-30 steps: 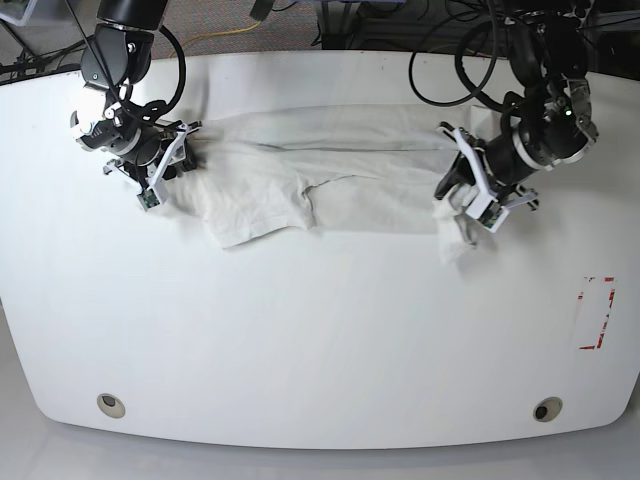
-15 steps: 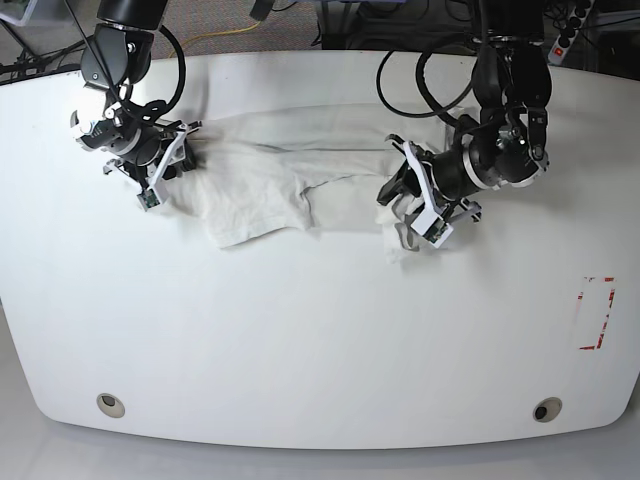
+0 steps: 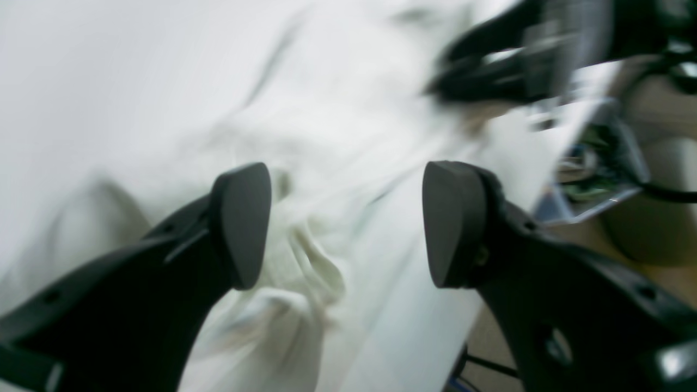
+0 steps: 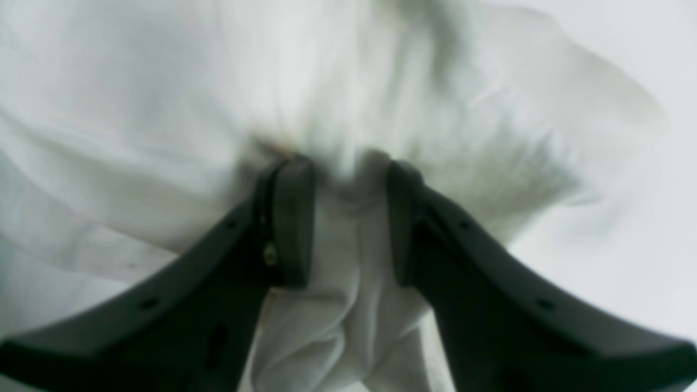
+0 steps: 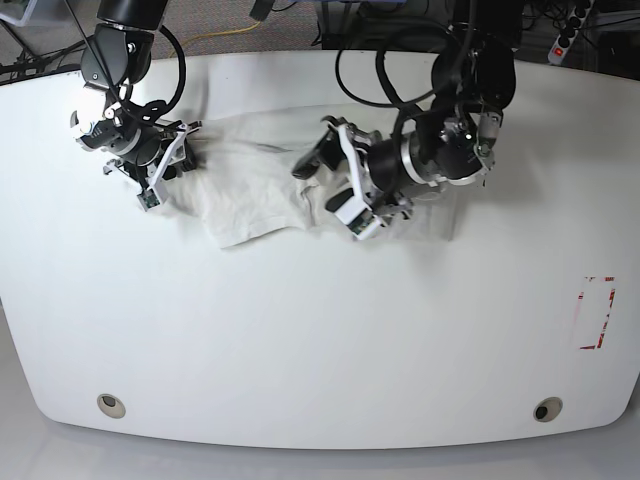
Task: Fold the T-shirt properly
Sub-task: 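Grasp the shirt end with the left gripper and fold it toward the right gripper, then grasp the shirt end at the right gripper and fold it inward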
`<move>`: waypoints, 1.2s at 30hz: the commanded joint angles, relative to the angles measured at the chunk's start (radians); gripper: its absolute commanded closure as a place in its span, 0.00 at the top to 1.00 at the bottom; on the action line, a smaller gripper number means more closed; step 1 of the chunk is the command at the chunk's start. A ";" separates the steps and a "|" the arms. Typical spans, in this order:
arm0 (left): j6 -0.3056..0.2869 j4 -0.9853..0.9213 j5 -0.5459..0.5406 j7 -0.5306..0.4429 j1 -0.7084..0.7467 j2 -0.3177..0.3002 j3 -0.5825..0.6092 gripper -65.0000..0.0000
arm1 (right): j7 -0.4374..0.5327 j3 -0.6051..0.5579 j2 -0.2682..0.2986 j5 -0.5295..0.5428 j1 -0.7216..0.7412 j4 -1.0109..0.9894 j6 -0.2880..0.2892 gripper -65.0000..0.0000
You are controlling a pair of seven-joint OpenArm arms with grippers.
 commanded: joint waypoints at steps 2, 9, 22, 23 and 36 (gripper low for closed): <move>0.001 0.071 0.001 -0.017 -0.016 -0.011 -0.011 0.63 | 0.011 0.001 0.012 0.011 0.023 0.014 0.001 0.31; 0.001 0.082 -0.004 -0.017 -0.011 -0.092 -0.159 0.62 | 0.011 0.003 0.013 0.011 0.031 0.014 0.001 0.31; 0.001 0.031 0.005 -0.023 0.095 -0.221 -0.340 0.62 | -0.051 0.040 0.012 0.104 0.038 0.082 0.001 0.33; 0.001 0.030 0.005 -0.025 0.101 -0.218 -0.340 0.62 | -0.081 0.072 0.013 0.158 0.042 0.091 0.001 0.38; 0.001 -0.118 0.002 -0.114 0.153 -0.215 -0.342 0.47 | -0.374 0.501 0.067 0.480 0.170 -0.042 0.001 1.00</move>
